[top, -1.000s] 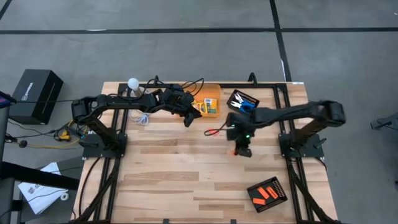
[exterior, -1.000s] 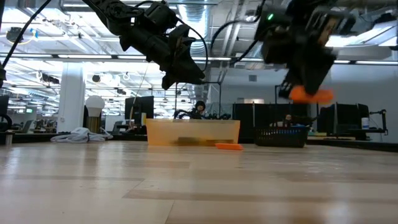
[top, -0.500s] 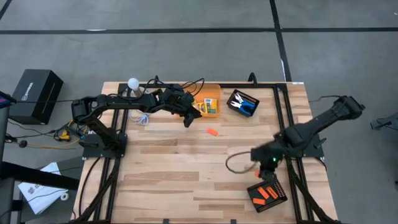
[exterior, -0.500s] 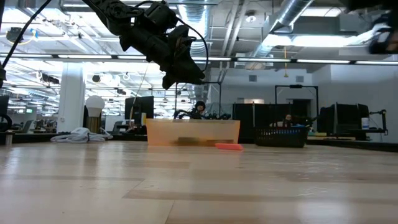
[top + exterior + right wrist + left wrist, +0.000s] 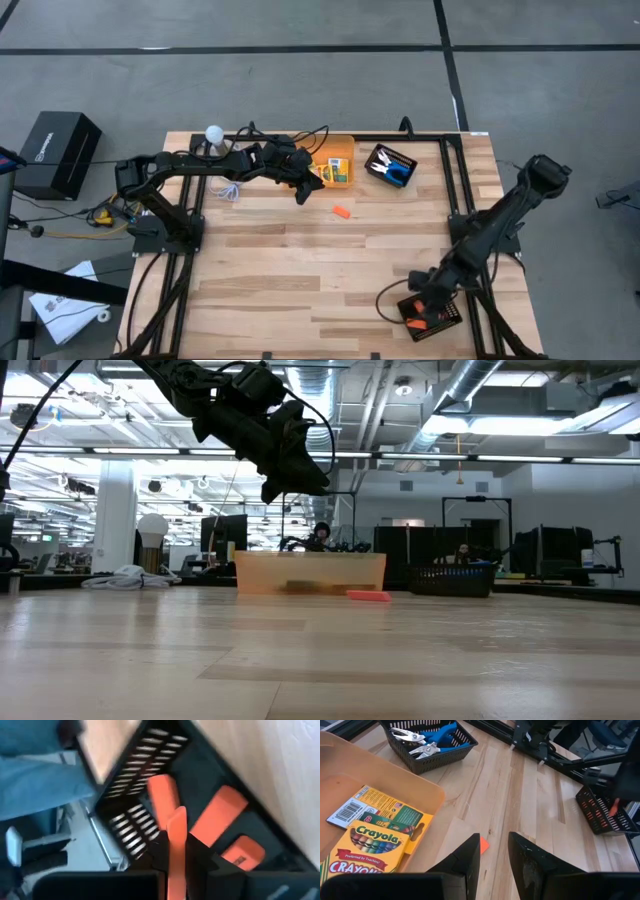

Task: Pick & Place School Supplies
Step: Put the orange eraser into the bottom black bin

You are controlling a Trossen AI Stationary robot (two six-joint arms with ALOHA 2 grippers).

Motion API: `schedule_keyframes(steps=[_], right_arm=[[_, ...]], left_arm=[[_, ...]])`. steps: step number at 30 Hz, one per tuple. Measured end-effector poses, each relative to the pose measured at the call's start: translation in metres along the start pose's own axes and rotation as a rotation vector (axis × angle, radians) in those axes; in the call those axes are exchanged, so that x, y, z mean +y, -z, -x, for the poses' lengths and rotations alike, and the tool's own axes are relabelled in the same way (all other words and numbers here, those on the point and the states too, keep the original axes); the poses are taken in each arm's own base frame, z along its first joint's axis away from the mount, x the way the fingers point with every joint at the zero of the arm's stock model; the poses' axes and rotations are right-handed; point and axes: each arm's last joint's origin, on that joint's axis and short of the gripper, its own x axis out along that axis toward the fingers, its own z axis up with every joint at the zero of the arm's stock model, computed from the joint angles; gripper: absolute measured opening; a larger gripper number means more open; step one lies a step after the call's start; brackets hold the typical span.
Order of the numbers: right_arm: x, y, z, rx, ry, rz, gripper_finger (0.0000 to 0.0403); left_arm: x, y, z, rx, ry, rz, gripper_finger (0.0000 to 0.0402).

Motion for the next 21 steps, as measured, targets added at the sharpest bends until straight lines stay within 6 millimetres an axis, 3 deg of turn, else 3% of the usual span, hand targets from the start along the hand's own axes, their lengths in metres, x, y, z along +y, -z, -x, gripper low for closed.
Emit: schedule_keyframes(steps=[4,11,16,21], right_arm=[[-0.009,0.003,-0.016,0.023,0.064,-0.044,0.0037],[-0.009,0.005,-0.026,0.044,0.074,-0.033,0.0143],[-0.005,0.006,-0.011,0.001,0.019,-0.039,0.0182],[0.002,0.006,0.016,-0.099,-0.087,-0.031,0.0179]], left_arm=[[0.000,0.000,0.000,0.000,0.000,0.005,0.0095],[0.000,0.000,0.000,0.001,0.000,0.011,0.0095],[-0.002,0.000,0.000,0.014,0.062,0.030,0.0095],[-0.015,0.003,-0.003,0.038,0.141,0.032,0.0095]])
